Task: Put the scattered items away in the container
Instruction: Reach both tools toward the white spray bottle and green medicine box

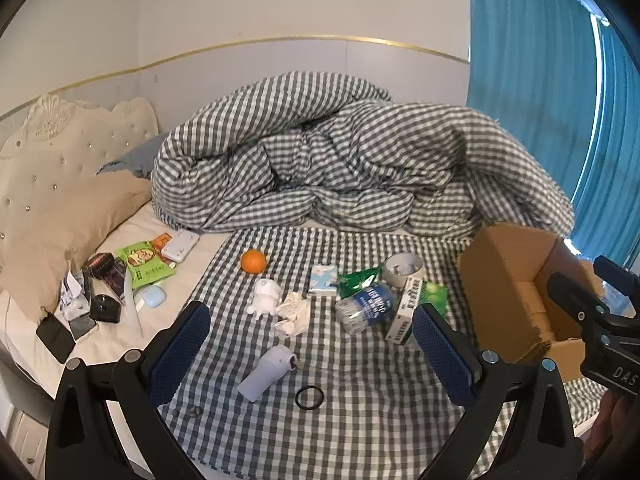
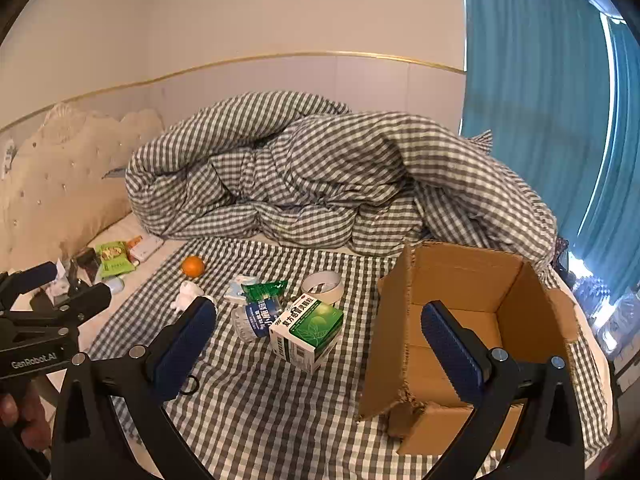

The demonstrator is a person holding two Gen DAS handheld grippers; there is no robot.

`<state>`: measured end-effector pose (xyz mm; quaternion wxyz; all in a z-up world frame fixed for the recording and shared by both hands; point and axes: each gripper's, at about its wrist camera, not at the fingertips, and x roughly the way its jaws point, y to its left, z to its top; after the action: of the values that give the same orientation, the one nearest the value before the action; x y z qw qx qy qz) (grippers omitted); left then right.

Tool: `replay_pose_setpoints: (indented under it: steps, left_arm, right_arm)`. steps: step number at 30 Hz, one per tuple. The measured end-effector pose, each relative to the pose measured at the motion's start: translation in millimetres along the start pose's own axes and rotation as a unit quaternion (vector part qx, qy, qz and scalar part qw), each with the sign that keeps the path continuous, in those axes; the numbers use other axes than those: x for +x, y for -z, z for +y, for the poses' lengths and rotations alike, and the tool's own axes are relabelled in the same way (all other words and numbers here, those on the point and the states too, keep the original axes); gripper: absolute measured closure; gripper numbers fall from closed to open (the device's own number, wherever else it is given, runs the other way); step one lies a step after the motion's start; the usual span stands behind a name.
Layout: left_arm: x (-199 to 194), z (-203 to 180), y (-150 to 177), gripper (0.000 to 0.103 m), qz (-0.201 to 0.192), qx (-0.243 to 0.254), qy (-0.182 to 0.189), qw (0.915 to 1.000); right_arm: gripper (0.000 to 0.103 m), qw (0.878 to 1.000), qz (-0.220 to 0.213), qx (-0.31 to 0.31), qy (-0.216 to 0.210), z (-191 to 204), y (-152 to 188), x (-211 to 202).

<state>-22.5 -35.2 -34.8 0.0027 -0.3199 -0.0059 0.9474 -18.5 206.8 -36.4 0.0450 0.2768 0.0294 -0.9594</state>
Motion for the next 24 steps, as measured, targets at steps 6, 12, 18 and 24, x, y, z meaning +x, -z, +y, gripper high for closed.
replay_pose_setpoints:
  steps: [6, 12, 18, 24]
  left_arm:
    - [28, 19, 9, 0.0, 0.021, -0.011, -0.005, 0.9997]
    - [67, 44, 27, 0.0, 0.054, -0.023, -0.02, 0.9981]
    - [115, 63, 54, 0.0, 0.084, -0.024, -0.026, 0.9959]
    - [155, 59, 83, 0.0, 0.118, -0.019, -0.003, 0.9928]
  right_arm:
    - [0.0, 1.0, 0.014, -0.01, -0.007, 9, 4, 30]
    - [0.0, 0.999, 0.023, -0.021, -0.015, 15, 9, 55]
    - [0.0, 0.998, 0.049, -0.025, -0.026, 18, 12, 86]
    - [0.0, 0.997, 0.07, -0.027, -0.036, 20, 22, 112]
